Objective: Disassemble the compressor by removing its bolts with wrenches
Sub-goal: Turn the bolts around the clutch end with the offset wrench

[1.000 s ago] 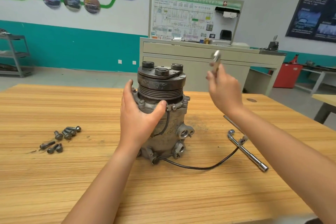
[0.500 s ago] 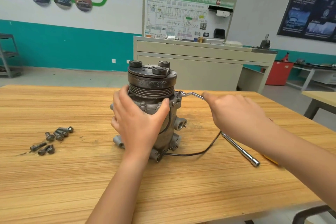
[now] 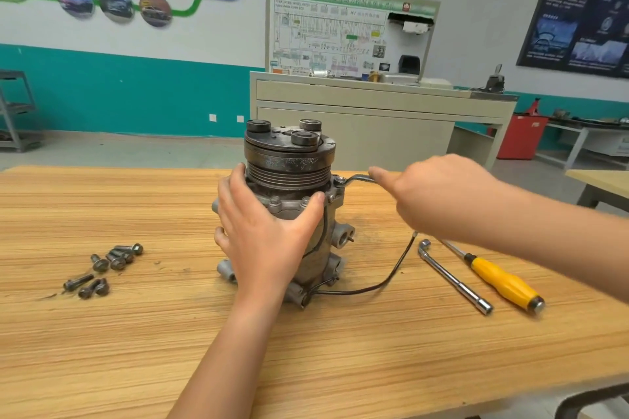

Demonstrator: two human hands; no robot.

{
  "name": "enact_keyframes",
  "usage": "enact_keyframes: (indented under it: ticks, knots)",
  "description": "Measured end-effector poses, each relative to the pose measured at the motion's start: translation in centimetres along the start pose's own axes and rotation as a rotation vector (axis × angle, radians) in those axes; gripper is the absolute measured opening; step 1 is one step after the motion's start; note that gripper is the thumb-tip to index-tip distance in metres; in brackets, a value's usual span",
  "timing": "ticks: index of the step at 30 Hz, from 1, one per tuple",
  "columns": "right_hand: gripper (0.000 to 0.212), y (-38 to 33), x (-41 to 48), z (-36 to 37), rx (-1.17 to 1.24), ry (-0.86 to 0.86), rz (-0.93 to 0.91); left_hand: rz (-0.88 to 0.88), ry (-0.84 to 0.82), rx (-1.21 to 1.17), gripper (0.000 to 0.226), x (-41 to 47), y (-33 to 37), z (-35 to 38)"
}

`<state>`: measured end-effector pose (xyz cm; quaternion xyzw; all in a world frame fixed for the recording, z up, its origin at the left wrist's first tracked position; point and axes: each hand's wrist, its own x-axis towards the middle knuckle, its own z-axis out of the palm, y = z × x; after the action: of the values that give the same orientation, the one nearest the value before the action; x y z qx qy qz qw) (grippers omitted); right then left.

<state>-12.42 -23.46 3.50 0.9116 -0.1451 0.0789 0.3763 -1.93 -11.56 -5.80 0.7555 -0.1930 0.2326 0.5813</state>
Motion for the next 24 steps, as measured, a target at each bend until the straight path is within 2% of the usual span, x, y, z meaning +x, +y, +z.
enact_keyframes:
  ticks: [4,7,10,13,15,17,19,21,22,24]
  knots:
    - [0.063,2.5,1.9,1.7,-0.057,0.068,-0.056,0.016,0.007,-0.009,0.102,0.1,-0.2,0.2]
    - [0.045,2.5,3.9,3.9,0.002,0.091,-0.015,0.022,0.027,-0.022,0.101,0.1,-0.3,0.4]
    - [0.035,1.5,7.0,6.1,0.152,0.188,-0.012,0.023,0.039,-0.033,0.103,0.0,-0.3,0.4]
    - [0.025,-0.7,9.1,7.6,0.329,0.519,0.028,0.019,0.033,-0.042,0.104,0.0,-0.5,0.4]
    - [0.027,-1.6,9.4,8.1,0.464,0.663,0.044,0.021,0.033,-0.058,0.105,0.0,-0.4,0.4]
    - [0.037,-1.6,9.0,8.3,0.548,0.625,0.057,0.024,0.033,-0.074,0.105,0.0,-0.3,0.4]
    - [0.042,-0.6,8.0,8.0,0.687,0.571,0.229,0.027,0.026,-0.101,0.105,0.0,-0.5,0.5]
    - [0.045,0.5,6.4,7.2,0.930,0.538,0.415,0.029,0.023,-0.138,0.104,0.0,-0.7,0.5]
    - [0.046,1.0,5.4,6.8,1.035,0.535,0.457,0.032,0.025,-0.155,0.105,0.0,-0.8,0.5]
    - [0.040,1.5,3.1,5.5,1.021,0.436,0.418,0.036,0.031,-0.169,0.105,-0.1,-0.7,0.6]
